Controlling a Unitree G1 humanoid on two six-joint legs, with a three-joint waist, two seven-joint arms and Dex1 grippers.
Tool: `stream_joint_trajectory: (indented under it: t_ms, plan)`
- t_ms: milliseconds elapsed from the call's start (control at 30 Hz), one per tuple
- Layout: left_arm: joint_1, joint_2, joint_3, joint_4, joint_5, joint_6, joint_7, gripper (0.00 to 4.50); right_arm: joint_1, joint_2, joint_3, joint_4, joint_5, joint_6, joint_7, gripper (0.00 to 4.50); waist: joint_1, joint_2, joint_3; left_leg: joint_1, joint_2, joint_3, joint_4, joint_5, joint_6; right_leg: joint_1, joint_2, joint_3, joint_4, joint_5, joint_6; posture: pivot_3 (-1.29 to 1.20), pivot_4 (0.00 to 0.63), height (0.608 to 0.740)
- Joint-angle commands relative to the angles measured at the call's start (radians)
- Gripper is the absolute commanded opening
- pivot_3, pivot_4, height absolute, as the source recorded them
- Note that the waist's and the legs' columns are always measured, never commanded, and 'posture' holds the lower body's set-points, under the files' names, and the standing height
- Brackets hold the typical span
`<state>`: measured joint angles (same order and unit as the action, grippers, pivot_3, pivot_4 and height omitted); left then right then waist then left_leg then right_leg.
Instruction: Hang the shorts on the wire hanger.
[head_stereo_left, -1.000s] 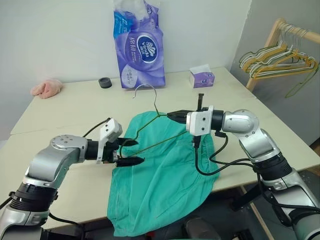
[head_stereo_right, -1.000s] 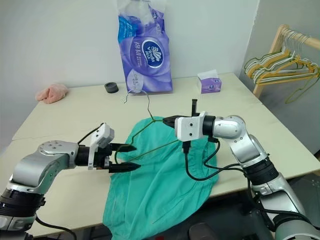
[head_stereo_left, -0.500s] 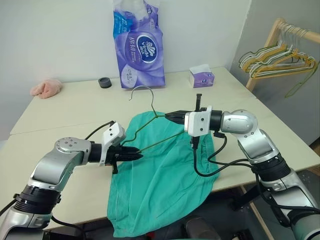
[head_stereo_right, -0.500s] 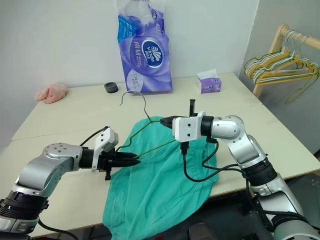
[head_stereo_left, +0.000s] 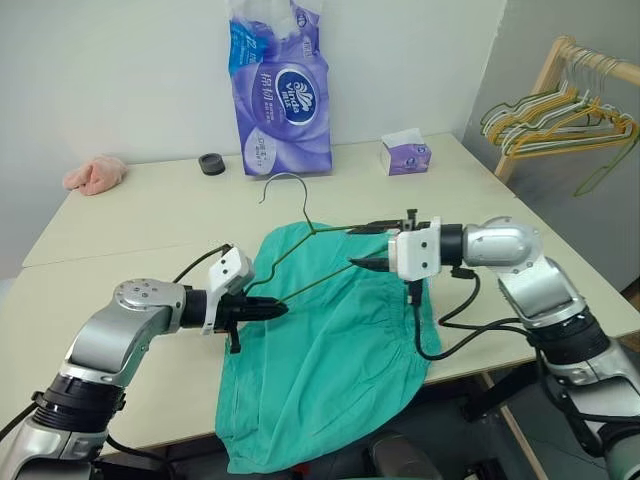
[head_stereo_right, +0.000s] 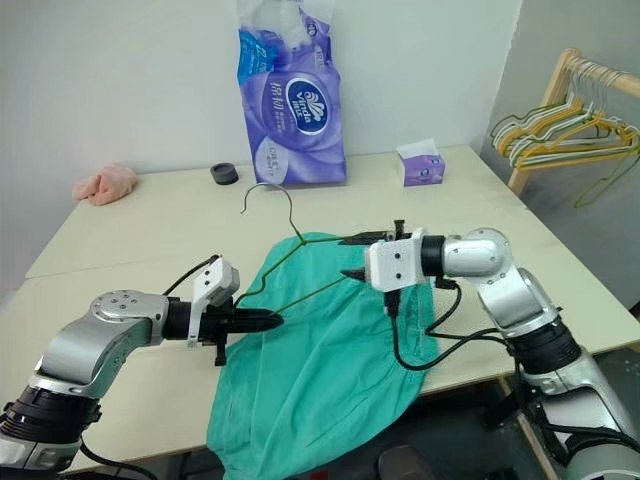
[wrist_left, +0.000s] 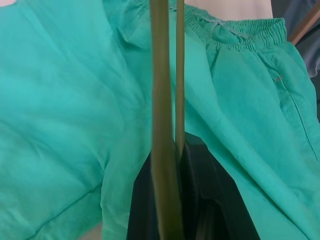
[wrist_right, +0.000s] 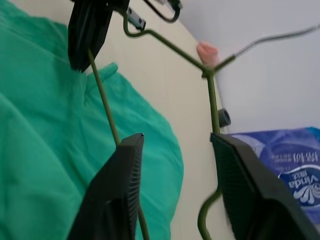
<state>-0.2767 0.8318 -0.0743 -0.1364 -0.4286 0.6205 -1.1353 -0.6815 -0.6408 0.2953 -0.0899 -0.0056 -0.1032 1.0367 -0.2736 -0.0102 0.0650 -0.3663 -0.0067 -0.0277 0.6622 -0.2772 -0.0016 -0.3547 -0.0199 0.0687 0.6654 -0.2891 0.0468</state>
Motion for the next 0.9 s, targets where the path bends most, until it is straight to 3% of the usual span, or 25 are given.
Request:
stream_joint_trajectory:
  t_ms: [33, 133, 300, 600, 700, 900]
  plan:
    - [0.014, 0.054, 0.022, -0.049, 0.037, -0.064, -0.016, 0.0, -0.036, -0.048, -0.088, 0.005, 0.045, 0.097, 0.012, 3.57, 0.0, -0.001, 0.002, 0.0, 0.0, 0.0, 0.0, 0.0, 0.0, 0.0, 0.0, 0.0, 0.0, 0.0, 0.0, -0.29, 0.033, 0.74]
    - [0.031, 0.098, 0.001, -0.058, 0.086, -0.13, -0.04, 0.0, -0.024, -0.078, -0.097, -0.039, 0.104, 0.279, 0.054, 4.47, -0.003, 0.0, 0.002, 0.001, 0.0, 0.0, -0.001, 0.0, 0.0, 0.0, 0.0, 0.0, 0.0, 0.0, 0.0, -0.29, 0.033, 0.74]
    - [0.018, 0.132, -0.015, -0.064, 0.13, -0.193, -0.067, 0.0, 0.011, -0.123, -0.04, -0.172, 0.193, 0.547, 0.154, 4.47, 0.0, 0.0, 0.004, 0.0, 0.001, 0.0, -0.001, 0.0, 0.0, 0.0, 0.0, 0.0, 0.0, 0.0, -0.001, -0.29, 0.035, 0.74]
    - [0.014, 0.137, -0.021, -0.11, 0.157, -0.203, -0.078, 0.0, -0.033, -0.08, 0.135, -0.12, 0.082, 0.601, 0.164, 4.47, -0.001, -0.001, 0.007, 0.0, 0.001, 0.001, -0.001, 0.0, 0.0, -0.002, 0.0, 0.0, 0.0, -0.001, -0.001, -0.28, 0.032, 0.74]
    - [0.022, 0.141, -0.019, -0.122, 0.162, -0.201, -0.078, 0.0, -0.046, -0.066, 0.165, -0.092, 0.054, 0.589, 0.166, 3.86, 0.0, -0.001, 0.007, -0.002, 0.0, 0.001, -0.001, 0.0, 0.0, -0.003, 0.0, 0.0, 0.0, -0.001, -0.001, -0.26, 0.028, 0.74]
    - [0.033, 0.148, -0.012, -0.138, 0.16, -0.195, -0.075, 0.0, -0.054, -0.056, 0.188, -0.074, 0.034, 0.612, 0.184, 1.8, 0.005, -0.001, 0.007, -0.003, 0.0, 0.001, -0.001, 0.0, 0.0, -0.004, 0.0, 0.0, 0.0, -0.001, -0.001, -0.25, 0.024, 0.74]
